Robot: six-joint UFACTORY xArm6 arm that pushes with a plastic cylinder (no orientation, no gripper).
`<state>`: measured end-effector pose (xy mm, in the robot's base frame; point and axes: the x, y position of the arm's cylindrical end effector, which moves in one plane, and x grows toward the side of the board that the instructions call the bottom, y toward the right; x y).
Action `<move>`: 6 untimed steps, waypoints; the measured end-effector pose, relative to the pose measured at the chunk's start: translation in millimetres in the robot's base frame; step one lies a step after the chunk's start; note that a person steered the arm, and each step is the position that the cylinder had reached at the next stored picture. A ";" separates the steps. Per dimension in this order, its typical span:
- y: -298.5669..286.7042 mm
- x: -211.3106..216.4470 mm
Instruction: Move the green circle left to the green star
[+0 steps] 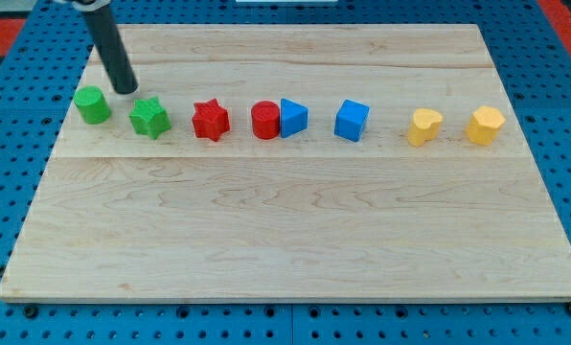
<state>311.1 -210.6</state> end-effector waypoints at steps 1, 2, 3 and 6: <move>-27.6 -6.6; -44.8 24.6; -46.0 39.2; 38.2 -18.6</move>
